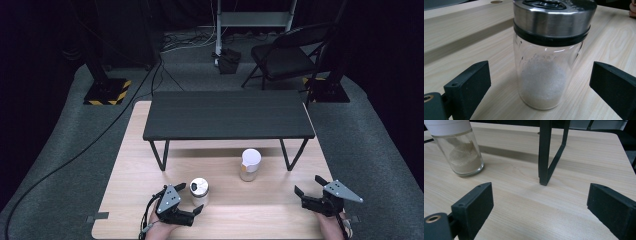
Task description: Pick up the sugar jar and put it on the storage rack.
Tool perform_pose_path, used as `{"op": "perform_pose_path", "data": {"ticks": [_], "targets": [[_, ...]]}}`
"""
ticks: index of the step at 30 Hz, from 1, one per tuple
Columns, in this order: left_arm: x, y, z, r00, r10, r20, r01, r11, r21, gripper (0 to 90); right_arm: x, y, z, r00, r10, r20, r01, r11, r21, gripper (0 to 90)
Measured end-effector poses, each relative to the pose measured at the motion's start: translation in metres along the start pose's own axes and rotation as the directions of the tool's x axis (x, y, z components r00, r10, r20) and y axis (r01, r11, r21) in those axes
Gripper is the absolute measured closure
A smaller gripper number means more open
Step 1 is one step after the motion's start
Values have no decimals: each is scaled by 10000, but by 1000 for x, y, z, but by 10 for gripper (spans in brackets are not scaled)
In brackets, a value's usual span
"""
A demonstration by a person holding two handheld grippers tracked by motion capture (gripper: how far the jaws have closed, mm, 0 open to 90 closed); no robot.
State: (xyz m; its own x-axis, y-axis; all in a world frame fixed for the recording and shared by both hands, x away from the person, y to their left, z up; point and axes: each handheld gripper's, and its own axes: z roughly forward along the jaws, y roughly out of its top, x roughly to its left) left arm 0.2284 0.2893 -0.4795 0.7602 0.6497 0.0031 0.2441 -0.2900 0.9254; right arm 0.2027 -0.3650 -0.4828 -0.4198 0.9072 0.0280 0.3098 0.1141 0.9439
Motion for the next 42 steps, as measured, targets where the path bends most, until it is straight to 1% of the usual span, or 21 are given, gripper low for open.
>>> {"op": "perform_pose_path", "data": {"ticks": [7, 9, 11, 14, 16, 19, 21, 23, 31, 32, 33, 39, 42], "targets": [[-4, 6, 9, 10000, 56, 22, -56, 9998, 197, 61, 0, 0, 0, 10000, -2, -23, 3, 10000, 21, 62], [-7, 10, 12, 10000, 76, -51, -74, 9994, 337, 76, 0, 0, 0, 10000, -1, -21, 1, 10000, 24, 62], [-10, 12, 15, 9997, 74, -214, -66, 9991, 414, 92, 0, 0, 0, 10000, 5, -22, -5, 10000, 22, 62], [-13, 14, 18, 9990, 43, -436, -22, 9988, 480, 143, 0, 0, 0, 10000, 30, -15, -30, 10000, 8, 62], [-13, 15, 20, 9990, 55, -439, -34, 9989, 477, 175, 0, 0, 0, 10000, 26, -21, -26, 10000, 11, 62], [-15, 17, 23, 9987, 194, -477, -166, 9982, 571, 235, 0, 0, 0, 10000, 20, -25, -20, 10000, 18, 62], [-15, 17, 23, 9988, 300, -391, -278, 9982, 533, 279, 0, 0, 0, 10000, 27, -18, -27, 10000, 11, 62], [-16, 17, 24, 9988, 285, -404, -265, 9984, 490, 300, 0, 0, 0, 10000, 23, -18, -22, 10000, 18, 62], [-14, 15, 23, 9996, -33, -296, 44, 9993, 382, 309, 1, 0, 0, 10000, 23, -5, -23, 10000, 12, 62], [-13, 14, 22, 9997, -124, -227, 130, 9996, 243, 309, 1, 0, 0, 10000, 30, -2, -30, 10000, 9, 62], [-13, 13, 21, 9997, -132, -218, 136, 9998, 164, 310, 0, 0, 0, 10000, 28, -3, -28, 10000, 3, 62], [-12, 13, 14, 9991, -369, -211, 365, 9991, -210, 310, 0, 0, 0, 10000, 26, -5, -26, 10000, 5, 62], [-12, 16, 11, 9992, -298, -281, 293, 9994, -187, 310, 1, 0, 0, 10000, 28, -5, -28, 10000, 8, 62]]}}
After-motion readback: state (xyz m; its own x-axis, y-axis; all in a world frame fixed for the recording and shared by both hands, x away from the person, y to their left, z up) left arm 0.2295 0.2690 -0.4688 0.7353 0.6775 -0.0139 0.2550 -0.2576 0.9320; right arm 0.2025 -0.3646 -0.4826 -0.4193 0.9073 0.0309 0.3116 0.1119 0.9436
